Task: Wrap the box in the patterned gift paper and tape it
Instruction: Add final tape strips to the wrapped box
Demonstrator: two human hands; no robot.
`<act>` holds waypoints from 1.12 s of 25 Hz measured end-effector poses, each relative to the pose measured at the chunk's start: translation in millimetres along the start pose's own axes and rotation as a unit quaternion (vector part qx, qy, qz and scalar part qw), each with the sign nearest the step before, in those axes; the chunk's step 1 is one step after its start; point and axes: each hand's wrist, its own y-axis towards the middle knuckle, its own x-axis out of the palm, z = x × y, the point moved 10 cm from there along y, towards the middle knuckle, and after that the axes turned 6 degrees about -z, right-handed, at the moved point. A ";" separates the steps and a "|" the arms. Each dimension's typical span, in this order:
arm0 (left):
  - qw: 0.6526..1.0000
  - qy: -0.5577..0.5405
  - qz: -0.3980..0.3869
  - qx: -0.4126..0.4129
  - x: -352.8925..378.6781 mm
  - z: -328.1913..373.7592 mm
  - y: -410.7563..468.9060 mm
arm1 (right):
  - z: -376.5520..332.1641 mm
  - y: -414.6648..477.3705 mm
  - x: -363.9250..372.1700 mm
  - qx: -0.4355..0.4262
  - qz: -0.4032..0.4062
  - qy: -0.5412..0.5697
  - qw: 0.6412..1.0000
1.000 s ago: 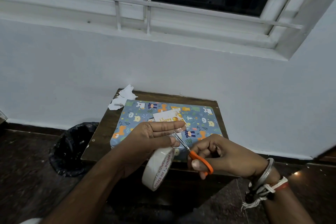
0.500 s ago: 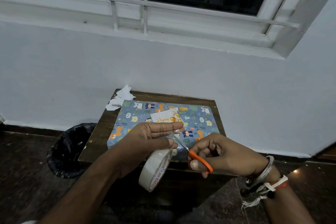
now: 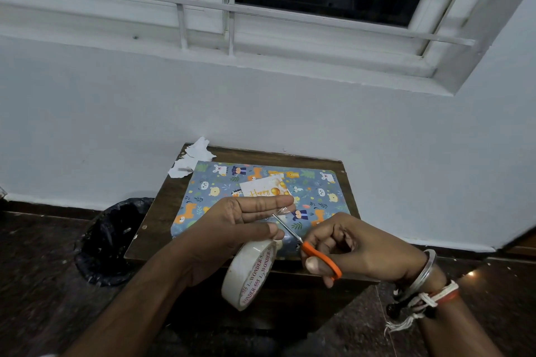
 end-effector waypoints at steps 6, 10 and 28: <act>1.000 -0.002 -0.009 0.000 1.5 1.0 -1.0 | -2.6 0.6 2.2 -0.010 -0.008 0.001 1.000; 1.000 -0.003 -0.008 0.002 0.3 1.4 -0.9 | -3.6 1.4 0.1 -0.015 0.004 -0.003 1.000; 1.000 0.018 -0.010 0.000 -2.2 -1.5 -1.1 | -3.2 1.1 4.3 -0.005 -0.018 -0.006 1.000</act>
